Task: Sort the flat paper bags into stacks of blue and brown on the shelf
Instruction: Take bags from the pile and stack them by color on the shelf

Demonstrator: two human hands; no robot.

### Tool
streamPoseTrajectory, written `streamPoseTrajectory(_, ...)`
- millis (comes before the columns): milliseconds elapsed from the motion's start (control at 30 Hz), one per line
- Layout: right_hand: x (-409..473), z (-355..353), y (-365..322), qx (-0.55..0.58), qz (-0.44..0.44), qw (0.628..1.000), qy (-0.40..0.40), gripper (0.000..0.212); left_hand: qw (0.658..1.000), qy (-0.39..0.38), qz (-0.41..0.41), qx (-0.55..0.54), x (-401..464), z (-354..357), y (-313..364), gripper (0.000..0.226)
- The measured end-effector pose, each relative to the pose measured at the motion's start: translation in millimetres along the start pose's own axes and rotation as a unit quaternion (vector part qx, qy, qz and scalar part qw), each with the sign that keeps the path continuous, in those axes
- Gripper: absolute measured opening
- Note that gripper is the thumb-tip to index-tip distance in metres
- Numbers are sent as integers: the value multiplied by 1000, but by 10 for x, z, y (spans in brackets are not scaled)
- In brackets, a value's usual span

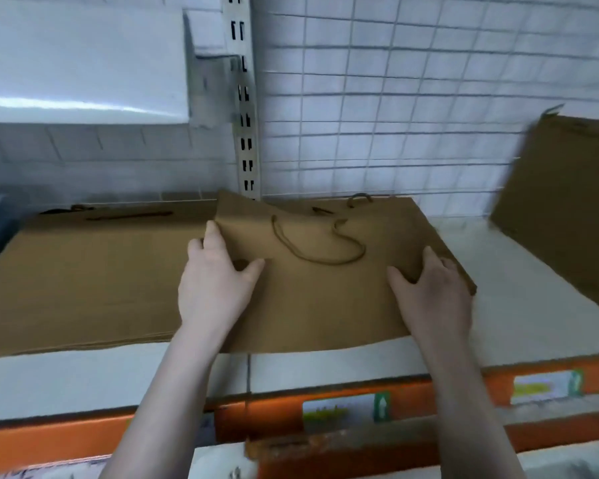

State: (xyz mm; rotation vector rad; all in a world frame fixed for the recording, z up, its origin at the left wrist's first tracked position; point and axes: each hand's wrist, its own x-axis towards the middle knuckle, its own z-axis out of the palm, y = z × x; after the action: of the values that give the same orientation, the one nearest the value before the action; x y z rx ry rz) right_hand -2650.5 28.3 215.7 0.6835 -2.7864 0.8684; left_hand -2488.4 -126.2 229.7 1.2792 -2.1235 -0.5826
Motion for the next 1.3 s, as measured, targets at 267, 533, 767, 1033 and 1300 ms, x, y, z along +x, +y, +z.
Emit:
streamPoseTrajectory(267, 810, -74, 615, 11, -4, 999, -32, 65, 999, 35, -26, 17, -9, 682, 590, 82)
streamPoseTrajectory(533, 1089, 62, 736, 13, -23, 997, -68, 68, 996, 39, -60, 59, 228, 1023, 611, 68)
streamPoseTrajectory(767, 1152, 135, 741, 1, -24, 995, -98, 63, 995, 27, -74, 68, 353, 1158, 580, 68)
streamPoseTrajectory(1033, 1193, 174, 677, -5, -31, 993, -114, 63, 992, -10, -82, 93, 465, 1169, 570, 62)
streamPoseTrajectory(1300, 1213, 187, 758, 17, -51, 991, -126, 62, 989, -1, -76, 130, 375, 1169, 589, 59)
